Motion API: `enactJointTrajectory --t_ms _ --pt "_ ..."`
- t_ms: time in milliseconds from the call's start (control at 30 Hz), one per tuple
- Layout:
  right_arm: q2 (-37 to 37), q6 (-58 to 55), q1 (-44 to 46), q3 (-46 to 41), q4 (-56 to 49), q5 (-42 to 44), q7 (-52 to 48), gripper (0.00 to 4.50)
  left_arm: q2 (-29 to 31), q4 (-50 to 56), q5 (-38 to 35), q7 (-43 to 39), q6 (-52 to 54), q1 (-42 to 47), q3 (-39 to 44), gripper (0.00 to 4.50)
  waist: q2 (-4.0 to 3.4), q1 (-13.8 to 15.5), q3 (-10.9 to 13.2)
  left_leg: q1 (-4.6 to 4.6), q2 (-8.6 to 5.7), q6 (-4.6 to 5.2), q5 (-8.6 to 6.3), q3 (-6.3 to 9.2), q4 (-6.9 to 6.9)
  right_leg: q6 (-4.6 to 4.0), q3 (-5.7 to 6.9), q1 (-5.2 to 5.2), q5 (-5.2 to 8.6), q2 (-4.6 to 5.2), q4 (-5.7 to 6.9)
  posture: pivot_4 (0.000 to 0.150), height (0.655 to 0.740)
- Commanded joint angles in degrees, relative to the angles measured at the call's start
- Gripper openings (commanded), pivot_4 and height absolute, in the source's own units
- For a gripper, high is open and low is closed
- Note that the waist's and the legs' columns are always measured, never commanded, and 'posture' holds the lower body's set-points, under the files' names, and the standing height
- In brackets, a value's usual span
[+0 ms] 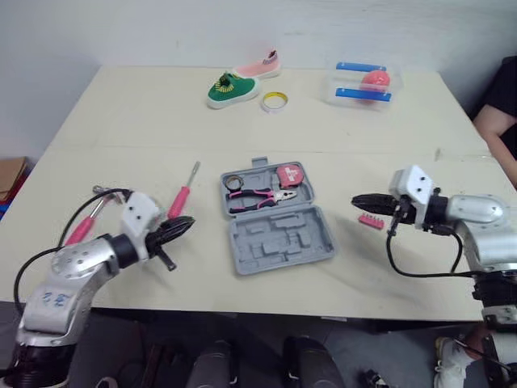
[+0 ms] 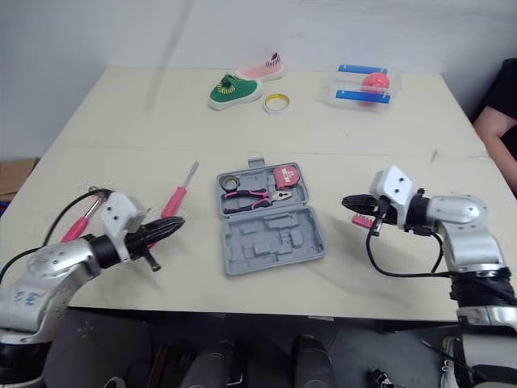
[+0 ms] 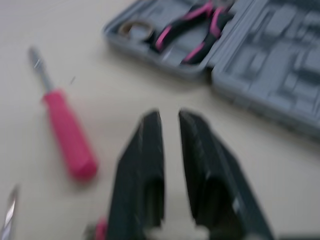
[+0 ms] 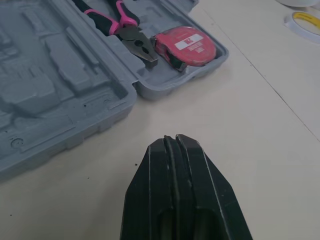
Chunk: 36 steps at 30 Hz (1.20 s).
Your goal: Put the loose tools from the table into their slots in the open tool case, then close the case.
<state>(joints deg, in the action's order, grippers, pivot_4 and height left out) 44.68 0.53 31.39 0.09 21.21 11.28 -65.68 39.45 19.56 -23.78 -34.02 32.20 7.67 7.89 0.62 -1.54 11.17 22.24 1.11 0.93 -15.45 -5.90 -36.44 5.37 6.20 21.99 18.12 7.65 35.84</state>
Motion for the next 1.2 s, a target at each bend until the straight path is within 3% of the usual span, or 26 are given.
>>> enactJointTrajectory --t_ms 33,300,567,1033,1200 --pt "-1.63 4.52 2.61 1.54 3.88 -3.47 2.04 0.0 -1.33 -2.11 2.27 1.28 1.68 3.66 -3.3 0.02 0.0 0.06 0.0 -0.03 0.01 0.0 0.0 -0.01 -0.02 0.0 -0.01 -0.01 0.0 0.0 0.02 0.15 0.74" --pt "-8.01 10.78 7.94 5.98 13.98 -10.02 7.28 0.0 -7.26 -8.64 5.9 3.69 5.65 10.89 -10.24 0.02 0.02 -0.03 0.01 0.04 0.08 -0.01 0.02 -0.09 -0.17 0.0 -0.05 0.03 0.0 -0.08 0.14 0.15 0.74" --pt "-12.17 13.33 9.22 7.51 16.72 -11.56 7.54 0.0 -10.68 -10.15 7.93 4.26 6.32 12.87 -12.31 0.02 0.02 -0.01 0.01 0.11 0.2 0.01 -0.03 -0.09 -0.63 0.0 -0.09 -0.02 0.0 -0.13 0.13 0.15 0.74" --pt "-7.8 6.67 0.46 5.66 0.23 -6.39 -0.01 0.0 -12.51 -19.42 11.27 -2.11 2.62 20.24 -16.76 0.02 0.02 0.24 0.01 0.1 0.18 0.03 -0.09 -0.1 -0.63 0.01 -0.09 -0.03 0.0 -0.11 0.13 0.15 0.74" --pt "-6.6 4.3 -2.14 4.76 -2.75 -6.73 1.8 0.0 -12.83 -20.51 11.91 -3.23 2.36 20.73 -17.35 0.02 0.02 0.96 0.01 0.1 0.18 0.03 -0.09 -0.1 -0.66 0.01 -0.09 -0.02 0.0 -0.11 0.13 0.15 0.74"
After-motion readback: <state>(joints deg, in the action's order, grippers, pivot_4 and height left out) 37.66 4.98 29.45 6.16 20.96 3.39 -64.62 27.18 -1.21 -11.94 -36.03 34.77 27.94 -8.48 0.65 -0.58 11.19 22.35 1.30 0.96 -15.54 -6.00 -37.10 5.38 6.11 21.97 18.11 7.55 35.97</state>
